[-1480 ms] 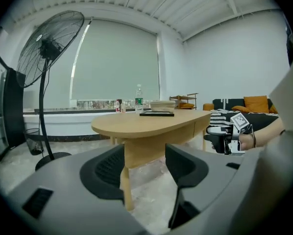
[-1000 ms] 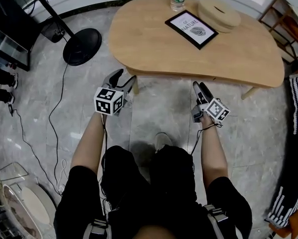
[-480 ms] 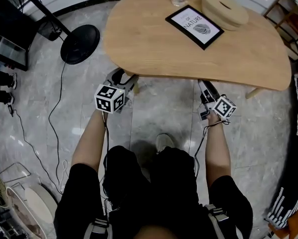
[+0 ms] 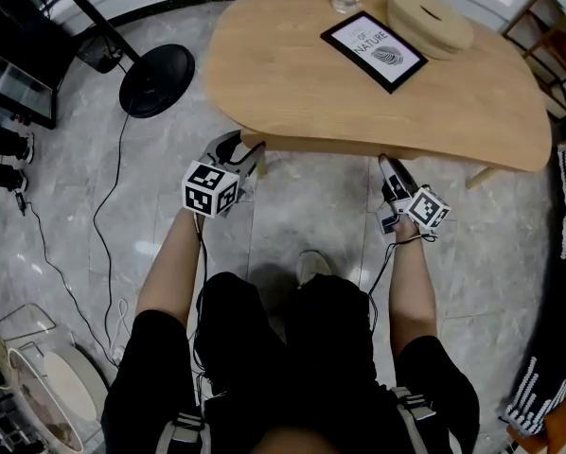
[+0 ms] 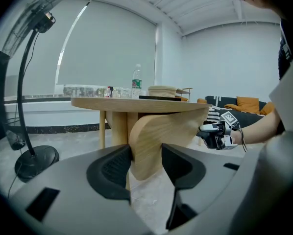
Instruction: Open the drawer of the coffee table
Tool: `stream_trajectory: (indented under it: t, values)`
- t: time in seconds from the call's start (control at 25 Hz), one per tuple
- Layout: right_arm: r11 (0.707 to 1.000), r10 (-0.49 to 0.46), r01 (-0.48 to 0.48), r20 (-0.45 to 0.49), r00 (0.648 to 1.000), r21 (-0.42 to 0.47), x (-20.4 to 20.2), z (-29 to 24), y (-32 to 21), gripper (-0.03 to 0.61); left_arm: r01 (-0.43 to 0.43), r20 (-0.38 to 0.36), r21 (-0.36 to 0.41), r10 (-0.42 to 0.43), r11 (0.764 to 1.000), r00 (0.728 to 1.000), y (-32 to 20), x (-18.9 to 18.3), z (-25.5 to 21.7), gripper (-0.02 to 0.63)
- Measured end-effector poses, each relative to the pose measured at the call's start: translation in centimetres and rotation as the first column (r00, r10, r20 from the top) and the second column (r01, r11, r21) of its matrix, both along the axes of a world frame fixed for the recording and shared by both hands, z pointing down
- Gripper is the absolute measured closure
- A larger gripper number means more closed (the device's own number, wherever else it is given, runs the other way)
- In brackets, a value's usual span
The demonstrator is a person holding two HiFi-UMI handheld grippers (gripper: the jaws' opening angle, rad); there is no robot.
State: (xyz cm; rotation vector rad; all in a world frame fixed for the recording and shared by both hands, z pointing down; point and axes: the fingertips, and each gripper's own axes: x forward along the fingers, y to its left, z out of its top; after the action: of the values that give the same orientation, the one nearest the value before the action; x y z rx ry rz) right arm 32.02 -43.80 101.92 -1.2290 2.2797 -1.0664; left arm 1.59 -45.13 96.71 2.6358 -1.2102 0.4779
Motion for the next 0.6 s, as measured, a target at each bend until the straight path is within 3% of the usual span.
stream_trajectory:
  t: [0.6]
  values:
    - [0.999,0.016,-0.017,-0.009,1.000,-0.038,-1.0,-0.3,10.0,0.356,-0.002,0.051,-0.016,0.003,1.000,0.999,9.4,-1.3,-0.5,0.420]
